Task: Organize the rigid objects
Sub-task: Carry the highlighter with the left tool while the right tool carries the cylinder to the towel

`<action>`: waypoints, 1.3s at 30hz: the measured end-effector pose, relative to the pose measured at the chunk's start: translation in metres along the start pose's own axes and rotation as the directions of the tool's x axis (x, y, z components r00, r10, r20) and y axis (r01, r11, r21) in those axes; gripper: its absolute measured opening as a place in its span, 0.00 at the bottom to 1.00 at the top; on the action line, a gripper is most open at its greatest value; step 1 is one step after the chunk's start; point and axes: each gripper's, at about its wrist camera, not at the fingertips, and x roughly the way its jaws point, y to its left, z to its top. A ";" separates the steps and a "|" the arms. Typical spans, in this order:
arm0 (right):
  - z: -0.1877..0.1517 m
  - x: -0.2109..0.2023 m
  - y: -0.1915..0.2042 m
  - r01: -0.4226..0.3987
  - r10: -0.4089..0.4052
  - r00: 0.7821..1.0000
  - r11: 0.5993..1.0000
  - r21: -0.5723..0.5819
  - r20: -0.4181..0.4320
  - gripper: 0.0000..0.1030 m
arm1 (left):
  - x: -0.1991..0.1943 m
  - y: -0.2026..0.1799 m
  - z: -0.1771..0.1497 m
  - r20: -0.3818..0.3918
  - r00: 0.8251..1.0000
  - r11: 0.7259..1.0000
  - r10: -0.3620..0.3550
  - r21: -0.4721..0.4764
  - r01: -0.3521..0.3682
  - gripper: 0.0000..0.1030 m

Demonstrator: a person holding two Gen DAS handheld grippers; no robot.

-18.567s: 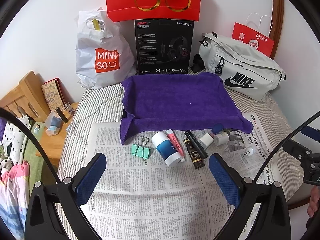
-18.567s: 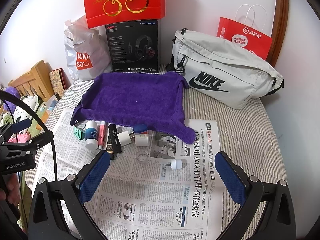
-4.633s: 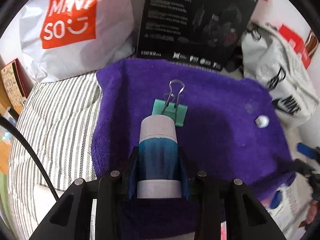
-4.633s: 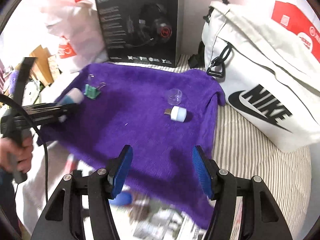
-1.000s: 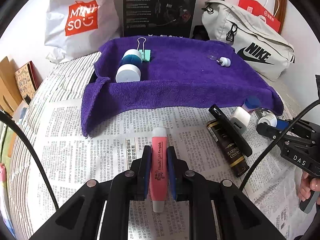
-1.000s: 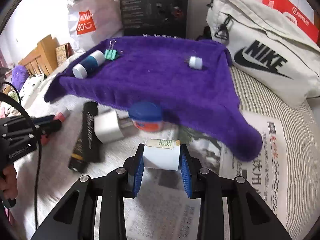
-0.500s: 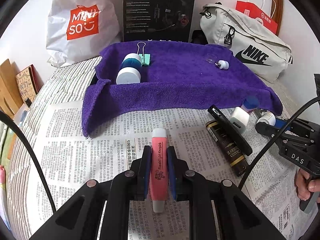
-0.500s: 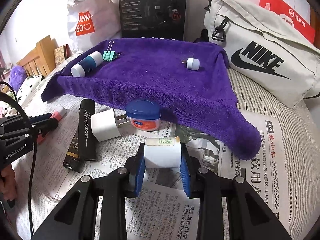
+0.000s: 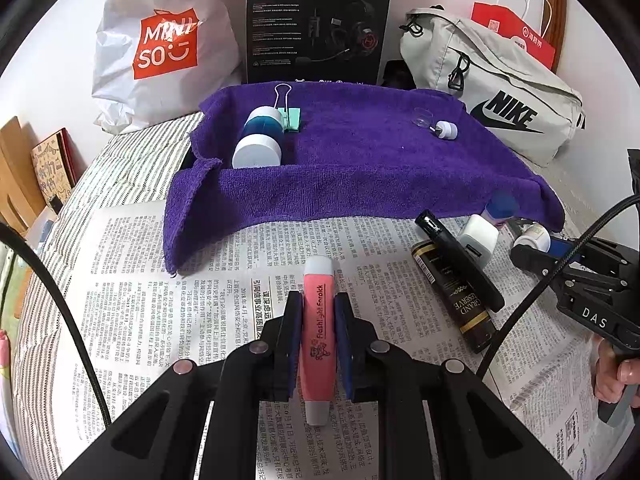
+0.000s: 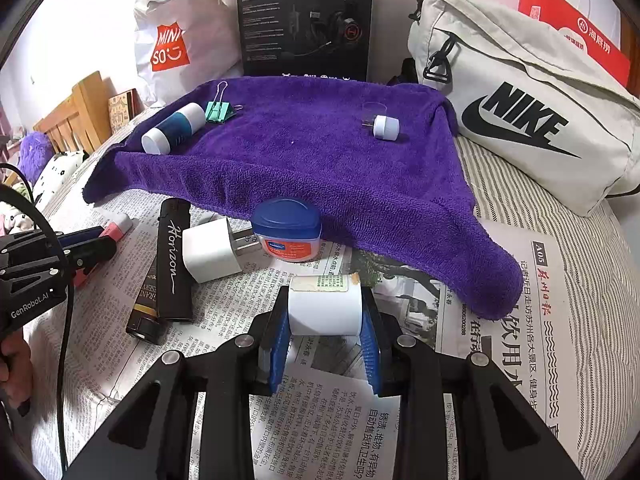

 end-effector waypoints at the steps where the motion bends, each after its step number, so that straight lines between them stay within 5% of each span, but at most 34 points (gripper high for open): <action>1: 0.000 0.000 0.000 -0.001 0.001 1.000 1.000 0.001 0.000 0.31 | 0.000 0.000 0.000 0.000 1.000 1.000 0.000 0.000 0.000 0.16; 39: 0.010 -0.040 -0.028 -0.055 0.053 0.998 0.994 0.099 0.020 0.30 | -0.011 0.015 0.012 -0.064 0.995 0.991 -0.083 -0.111 0.075 0.15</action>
